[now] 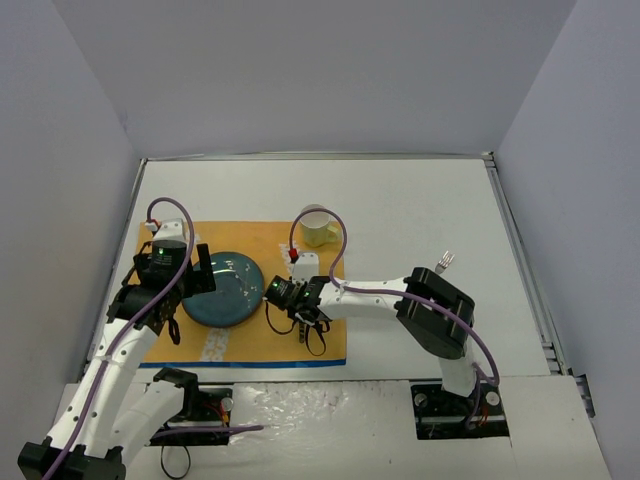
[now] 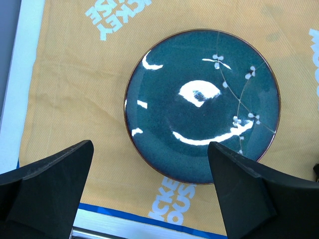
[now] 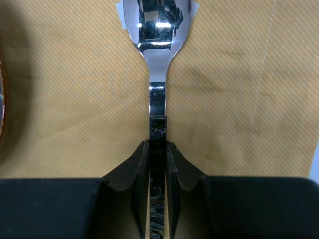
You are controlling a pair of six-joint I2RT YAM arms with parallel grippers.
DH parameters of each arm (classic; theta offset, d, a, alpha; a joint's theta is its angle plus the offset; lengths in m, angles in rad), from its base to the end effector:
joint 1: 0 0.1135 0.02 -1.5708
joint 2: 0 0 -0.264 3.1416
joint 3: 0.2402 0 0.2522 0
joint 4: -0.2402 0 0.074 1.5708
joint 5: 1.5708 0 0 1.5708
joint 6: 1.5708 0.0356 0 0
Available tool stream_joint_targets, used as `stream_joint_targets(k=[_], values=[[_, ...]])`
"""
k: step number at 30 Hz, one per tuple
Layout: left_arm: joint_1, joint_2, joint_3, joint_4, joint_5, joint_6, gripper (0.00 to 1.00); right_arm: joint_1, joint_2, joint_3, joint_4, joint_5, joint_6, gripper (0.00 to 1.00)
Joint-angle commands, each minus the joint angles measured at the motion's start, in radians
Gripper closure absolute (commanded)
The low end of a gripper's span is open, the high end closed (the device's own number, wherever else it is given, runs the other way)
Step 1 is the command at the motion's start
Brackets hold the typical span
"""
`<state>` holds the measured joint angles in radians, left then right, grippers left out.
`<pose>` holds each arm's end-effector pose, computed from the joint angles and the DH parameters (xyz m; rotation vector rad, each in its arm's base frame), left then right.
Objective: Set the dinner table for one person
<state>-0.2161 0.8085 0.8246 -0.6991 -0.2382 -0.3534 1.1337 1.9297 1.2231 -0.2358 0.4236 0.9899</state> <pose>0.1638 -0.0274 0.2998 -0.2793 2.2138 -0.0418 0.1828 0.3567 0.1612 -0.0052 2.4476 0.4370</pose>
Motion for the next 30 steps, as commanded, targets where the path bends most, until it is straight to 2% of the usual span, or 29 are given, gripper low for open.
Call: stream_joint_targets(k=[1,6,11,16,30], values=[[-0.008,-0.005,0.034,0.028,-0.023,-0.01,0.03,-0.003,0.002,0.042,-0.019,0.035,0.003,1.0],[-0.008,-0.003,0.034,0.029,-0.023,-0.01,0.03,-0.005,0.017,0.053,-0.019,0.024,0.013,1.0],[-0.008,-0.004,0.034,0.027,-0.023,-0.011,0.03,-0.005,0.015,0.058,-0.017,0.019,0.023,0.91],[-0.009,-0.003,0.034,0.027,-0.021,-0.012,0.03,-0.009,0.008,0.056,-0.017,0.017,0.034,1.0],[-0.016,-0.006,0.035,0.027,-0.024,-0.012,0.03,-0.011,0.009,0.045,-0.018,0.007,0.068,1.0]])
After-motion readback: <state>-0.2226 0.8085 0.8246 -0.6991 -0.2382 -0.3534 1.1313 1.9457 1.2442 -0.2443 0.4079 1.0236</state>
